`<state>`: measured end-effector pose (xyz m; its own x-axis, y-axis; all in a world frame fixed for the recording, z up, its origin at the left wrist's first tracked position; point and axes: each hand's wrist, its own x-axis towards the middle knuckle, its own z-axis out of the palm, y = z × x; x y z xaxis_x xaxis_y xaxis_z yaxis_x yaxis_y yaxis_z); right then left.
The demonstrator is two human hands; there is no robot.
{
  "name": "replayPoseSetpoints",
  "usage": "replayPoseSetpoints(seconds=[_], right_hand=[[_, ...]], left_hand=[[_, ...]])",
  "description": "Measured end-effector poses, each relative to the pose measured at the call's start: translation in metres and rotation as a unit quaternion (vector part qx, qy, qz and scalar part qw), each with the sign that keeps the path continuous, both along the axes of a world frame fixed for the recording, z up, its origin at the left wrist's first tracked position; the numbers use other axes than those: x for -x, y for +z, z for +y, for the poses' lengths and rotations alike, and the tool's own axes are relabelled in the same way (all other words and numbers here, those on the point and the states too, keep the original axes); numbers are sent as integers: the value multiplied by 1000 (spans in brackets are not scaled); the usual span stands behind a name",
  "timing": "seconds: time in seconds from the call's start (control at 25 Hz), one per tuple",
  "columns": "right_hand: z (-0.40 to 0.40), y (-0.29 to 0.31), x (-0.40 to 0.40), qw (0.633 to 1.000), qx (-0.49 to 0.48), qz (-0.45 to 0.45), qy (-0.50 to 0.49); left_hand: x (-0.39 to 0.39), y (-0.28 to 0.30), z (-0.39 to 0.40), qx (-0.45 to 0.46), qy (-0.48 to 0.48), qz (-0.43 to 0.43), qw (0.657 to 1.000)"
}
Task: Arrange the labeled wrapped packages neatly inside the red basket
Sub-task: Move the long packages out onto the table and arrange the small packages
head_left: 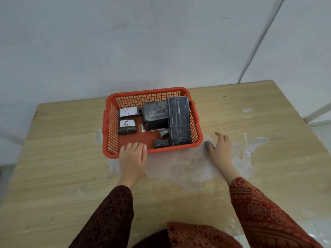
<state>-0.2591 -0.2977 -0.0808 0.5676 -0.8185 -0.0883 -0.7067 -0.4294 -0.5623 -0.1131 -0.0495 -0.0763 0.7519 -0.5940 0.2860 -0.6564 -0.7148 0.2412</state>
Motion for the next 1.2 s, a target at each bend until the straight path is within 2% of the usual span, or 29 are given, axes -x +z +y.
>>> replayPoseSetpoints(seconds=[0.12, 0.2, 0.32, 0.44, 0.52, 0.6, 0.72, 0.8, 0.88, 0.96, 1.08, 1.2], right_hand=[[9, 31, -32, 982, 45, -178, 53], [22, 45, -59, 970, 60, -203, 120], [43, 40, -91, 969, 38, -137, 202], [51, 25, -109, 986, -40, -25, 160], [51, 22, -112, 989, -20, 20, 146], [51, 26, -111, 988, 2, 21, 156], [49, 46, -97, 979, -24, -102, 178], [38, 64, -81, 962, -61, -228, 133], [16, 71, -60, 956, -18, -282, 84], [-11, 63, -37, 971, 46, -225, 63], [-46, 30, -9, 997, 57, -29, 53], [-68, 2, 8, 981, 71, 129, 130]], left_hand=[[1, -3, -2, 5, 15, -22, 1000], [1, -4, -2, 5, 23, -34, 999], [2, -5, -4, -2, 31, -37, 999], [2, -6, -4, -3, 34, -38, 999], [1, -7, -4, -5, 36, -36, 999], [1, -7, -5, -8, 38, -35, 999], [2, -8, -6, -8, 38, -33, 999], [3, -7, -7, -7, 37, -37, 999], [2, -7, -7, -8, 34, -44, 998], [2, -7, -7, -7, 36, -50, 998], [2, -8, -7, -4, 35, -57, 998], [2, -8, -7, -5, 35, -56, 998]])
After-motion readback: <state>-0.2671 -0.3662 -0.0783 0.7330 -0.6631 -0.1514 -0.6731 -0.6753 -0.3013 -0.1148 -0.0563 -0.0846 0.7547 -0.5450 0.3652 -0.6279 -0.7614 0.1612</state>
